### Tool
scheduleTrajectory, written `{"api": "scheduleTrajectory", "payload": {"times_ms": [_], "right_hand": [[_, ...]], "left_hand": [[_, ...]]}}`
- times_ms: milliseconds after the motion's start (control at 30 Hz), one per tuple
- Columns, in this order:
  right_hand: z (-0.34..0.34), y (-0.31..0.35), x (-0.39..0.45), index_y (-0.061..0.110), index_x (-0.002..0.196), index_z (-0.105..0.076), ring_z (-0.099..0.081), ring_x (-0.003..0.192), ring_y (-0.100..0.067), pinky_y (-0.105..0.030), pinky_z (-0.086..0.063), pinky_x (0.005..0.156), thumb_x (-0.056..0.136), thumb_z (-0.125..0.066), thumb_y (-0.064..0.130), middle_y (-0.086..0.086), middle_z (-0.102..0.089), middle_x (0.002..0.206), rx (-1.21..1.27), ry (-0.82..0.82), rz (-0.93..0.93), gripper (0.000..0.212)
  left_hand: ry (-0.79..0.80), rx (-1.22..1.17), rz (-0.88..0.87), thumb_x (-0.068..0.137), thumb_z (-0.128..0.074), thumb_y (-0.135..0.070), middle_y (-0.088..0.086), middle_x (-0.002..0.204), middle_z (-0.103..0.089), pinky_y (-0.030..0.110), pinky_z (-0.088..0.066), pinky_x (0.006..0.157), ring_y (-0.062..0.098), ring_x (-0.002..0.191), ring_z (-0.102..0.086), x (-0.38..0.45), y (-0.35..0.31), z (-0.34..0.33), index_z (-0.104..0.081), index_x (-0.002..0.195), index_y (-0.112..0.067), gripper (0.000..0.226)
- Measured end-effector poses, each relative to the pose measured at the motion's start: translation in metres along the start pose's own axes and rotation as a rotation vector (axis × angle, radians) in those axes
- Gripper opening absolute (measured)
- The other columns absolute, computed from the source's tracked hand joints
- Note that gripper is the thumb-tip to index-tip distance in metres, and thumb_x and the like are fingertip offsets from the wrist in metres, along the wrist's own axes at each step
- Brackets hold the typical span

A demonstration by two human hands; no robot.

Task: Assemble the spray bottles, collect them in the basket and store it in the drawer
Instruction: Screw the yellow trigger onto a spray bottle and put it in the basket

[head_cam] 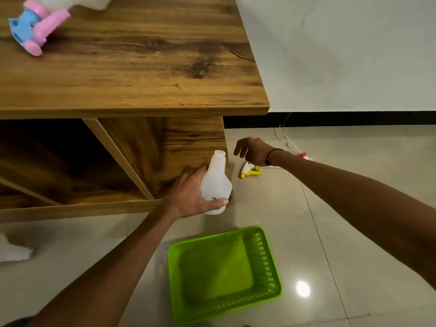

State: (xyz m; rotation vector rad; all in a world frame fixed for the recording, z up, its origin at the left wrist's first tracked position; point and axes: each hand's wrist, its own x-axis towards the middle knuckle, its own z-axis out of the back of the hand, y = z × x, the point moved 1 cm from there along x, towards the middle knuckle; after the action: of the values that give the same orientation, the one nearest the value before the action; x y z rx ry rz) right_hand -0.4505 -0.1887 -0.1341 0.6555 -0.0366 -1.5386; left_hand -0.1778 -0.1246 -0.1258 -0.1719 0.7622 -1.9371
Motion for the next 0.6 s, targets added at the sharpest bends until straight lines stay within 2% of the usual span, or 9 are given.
{"api": "scheduleTrajectory", "payload": {"times_ms": [100, 167, 267, 400, 500, 600], "right_hand": [[-0.020, -0.026, 0.021, 0.022, 0.146, -0.050, -0.057, 0.118, -0.037, -0.042, -0.052, 0.091, 0.083, -0.061, -0.009, -0.017, -0.055, 0.134, -0.271, 0.076, -0.049, 0.071], [-0.035, -0.039, 0.028, 0.030, 0.157, -0.034, -0.047, 0.128, -0.043, -0.047, -0.052, 0.091, 0.084, -0.064, -0.005, -0.018, -0.043, 0.144, -0.426, 0.147, -0.073, 0.086], [-0.052, -0.050, 0.028, 0.031, 0.160, -0.025, -0.044, 0.132, -0.042, -0.047, -0.054, 0.090, 0.082, -0.073, -0.003, -0.016, -0.034, 0.152, -0.552, 0.193, -0.096, 0.098], [-0.070, -0.052, 0.024, 0.031, 0.159, -0.021, -0.049, 0.129, -0.040, -0.045, -0.055, 0.088, 0.081, -0.081, 0.011, -0.017, -0.031, 0.153, -0.681, 0.111, -0.073, 0.101], [-0.074, -0.053, 0.023, 0.030, 0.158, -0.028, -0.055, 0.122, -0.039, -0.043, -0.055, 0.085, 0.084, -0.079, 0.019, -0.018, -0.036, 0.148, -0.632, 0.039, -0.060, 0.091], [-0.058, -0.048, 0.016, 0.025, 0.141, -0.045, -0.061, 0.105, -0.042, -0.048, -0.058, 0.083, 0.080, -0.082, 0.024, -0.017, -0.046, 0.131, -0.294, -0.106, -0.095, 0.072]], "left_hand": [[-0.018, -0.039, -0.023, 0.063, -0.082, -0.074, -0.006, 0.129, -0.059, 0.038, -0.045, 0.090, 0.024, 0.125, -0.053, 0.011, -0.005, 0.000, -0.046, 0.136, -0.029, 0.093], [-0.032, -0.037, -0.052, 0.065, -0.083, -0.071, -0.008, 0.126, -0.058, 0.034, -0.042, 0.087, 0.022, 0.121, -0.054, 0.015, -0.008, 0.000, -0.047, 0.134, -0.029, 0.089], [-0.031, -0.038, -0.064, 0.065, -0.082, -0.072, -0.012, 0.124, -0.056, 0.033, -0.042, 0.087, 0.019, 0.119, -0.054, 0.019, -0.010, -0.003, -0.046, 0.135, -0.030, 0.090], [-0.044, -0.077, -0.065, 0.065, -0.083, -0.072, -0.015, 0.114, -0.054, 0.032, -0.042, 0.080, 0.015, 0.108, -0.053, 0.020, -0.011, -0.006, -0.048, 0.129, -0.031, 0.084], [-0.042, -0.056, -0.094, 0.064, -0.082, -0.074, -0.016, 0.113, -0.055, 0.032, -0.042, 0.078, 0.014, 0.104, -0.054, 0.017, -0.013, -0.004, -0.047, 0.127, -0.031, 0.084], [-0.024, -0.046, -0.088, 0.063, -0.078, -0.077, -0.016, 0.117, -0.053, 0.035, -0.044, 0.082, 0.015, 0.107, -0.052, 0.010, -0.009, -0.002, -0.044, 0.131, -0.034, 0.087]]}}
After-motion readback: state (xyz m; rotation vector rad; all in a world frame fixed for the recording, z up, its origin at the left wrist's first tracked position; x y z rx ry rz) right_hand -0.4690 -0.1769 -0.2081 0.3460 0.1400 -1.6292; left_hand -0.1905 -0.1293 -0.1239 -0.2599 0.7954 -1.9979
